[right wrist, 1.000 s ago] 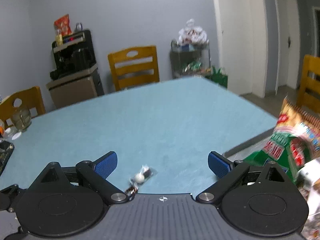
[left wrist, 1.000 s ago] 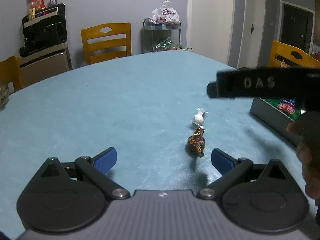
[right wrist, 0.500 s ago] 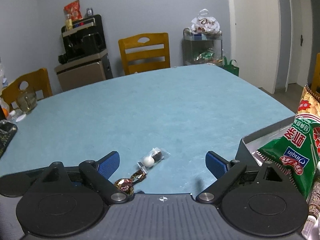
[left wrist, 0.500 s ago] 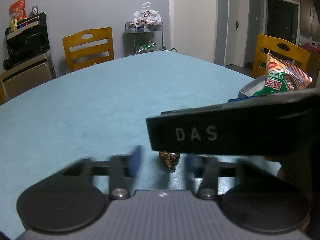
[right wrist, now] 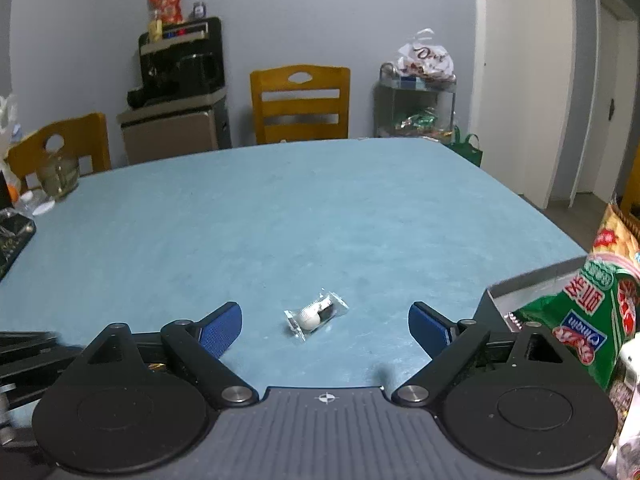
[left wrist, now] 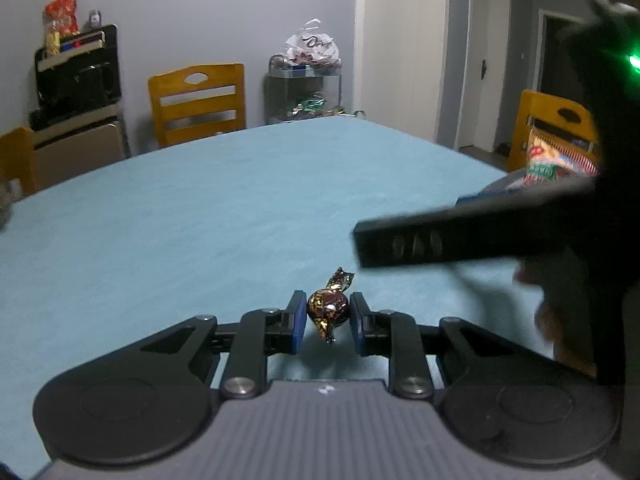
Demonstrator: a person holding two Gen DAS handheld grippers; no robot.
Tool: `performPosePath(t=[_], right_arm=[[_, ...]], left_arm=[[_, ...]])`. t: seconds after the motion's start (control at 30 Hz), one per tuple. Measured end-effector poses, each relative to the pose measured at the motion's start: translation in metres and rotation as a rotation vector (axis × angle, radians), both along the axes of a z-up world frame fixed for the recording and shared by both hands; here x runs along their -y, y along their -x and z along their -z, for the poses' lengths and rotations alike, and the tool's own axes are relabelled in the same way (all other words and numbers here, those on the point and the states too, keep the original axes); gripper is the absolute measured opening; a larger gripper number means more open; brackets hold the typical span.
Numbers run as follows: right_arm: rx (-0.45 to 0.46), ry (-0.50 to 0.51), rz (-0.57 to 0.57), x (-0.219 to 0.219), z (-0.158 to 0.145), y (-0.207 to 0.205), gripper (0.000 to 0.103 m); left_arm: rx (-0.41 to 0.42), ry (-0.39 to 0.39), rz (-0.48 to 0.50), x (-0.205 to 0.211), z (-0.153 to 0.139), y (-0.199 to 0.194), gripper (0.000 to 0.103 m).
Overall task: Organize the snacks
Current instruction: 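Close left tool on gold-wrapped candy while right tool grasps white wrapped candy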
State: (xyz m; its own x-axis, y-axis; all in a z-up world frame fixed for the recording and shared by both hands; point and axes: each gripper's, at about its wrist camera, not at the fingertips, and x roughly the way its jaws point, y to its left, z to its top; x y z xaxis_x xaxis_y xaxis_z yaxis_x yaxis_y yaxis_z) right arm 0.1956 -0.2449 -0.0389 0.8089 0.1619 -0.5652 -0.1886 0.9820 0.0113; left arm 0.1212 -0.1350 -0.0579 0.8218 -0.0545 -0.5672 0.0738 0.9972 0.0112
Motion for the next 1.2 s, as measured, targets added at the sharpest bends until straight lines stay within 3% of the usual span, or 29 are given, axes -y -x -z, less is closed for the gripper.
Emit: performPosePath(t=[0.13, 0.23, 0.43, 0.5, 0.57, 0.63, 0.77, 1.1, 1.17, 1.2], right_arm=[[-0.039, 0.011, 0.047, -0.008, 0.004, -0.014, 0.087], [-0.102, 0.047, 0.096, -0.015, 0.019, -0.029, 0.070], [-0.095, 0.044, 0.131, -0.018, 0.027, -0.039, 0.068], [-0.082, 0.041, 0.125, -0.019, 0.030, -0.038, 0.060], [-0.076, 0.042, 0.107, -0.020, 0.030, -0.035, 0.035], [-0.074, 0.056, 0.091, -0.021, 0.029, -0.033, 0.022], [-0.081, 0.063, 0.070, -0.015, 0.026, -0.024, 0.013], [-0.101, -0.021, 0.039, 0.020, 0.010, 0.008, 0.013], [-0.088, -0.031, 0.055, 0.020, 0.007, 0.004, 0.029], [-0.086, -0.033, 0.062, 0.018, 0.007, 0.000, 0.032]], left_arm=[[0.006, 0.001, -0.034, -0.021, -0.001, 0.021, 0.021], [0.006, 0.043, -0.046, -0.034, -0.002, 0.024, 0.021], [0.012, 0.056, -0.016, -0.040, -0.002, 0.030, 0.021], [0.012, 0.058, -0.011, -0.041, -0.002, 0.031, 0.021], [0.013, 0.059, -0.009, -0.041, -0.002, 0.032, 0.021], [0.012, 0.057, -0.011, -0.042, -0.002, 0.029, 0.021], [0.008, 0.057, -0.015, -0.042, -0.001, 0.027, 0.021], [0.012, 0.068, -0.001, -0.039, -0.002, 0.027, 0.021], [0.010, 0.071, 0.000, -0.042, -0.001, 0.028, 0.021], [0.009, 0.070, 0.000, -0.043, -0.001, 0.028, 0.021]])
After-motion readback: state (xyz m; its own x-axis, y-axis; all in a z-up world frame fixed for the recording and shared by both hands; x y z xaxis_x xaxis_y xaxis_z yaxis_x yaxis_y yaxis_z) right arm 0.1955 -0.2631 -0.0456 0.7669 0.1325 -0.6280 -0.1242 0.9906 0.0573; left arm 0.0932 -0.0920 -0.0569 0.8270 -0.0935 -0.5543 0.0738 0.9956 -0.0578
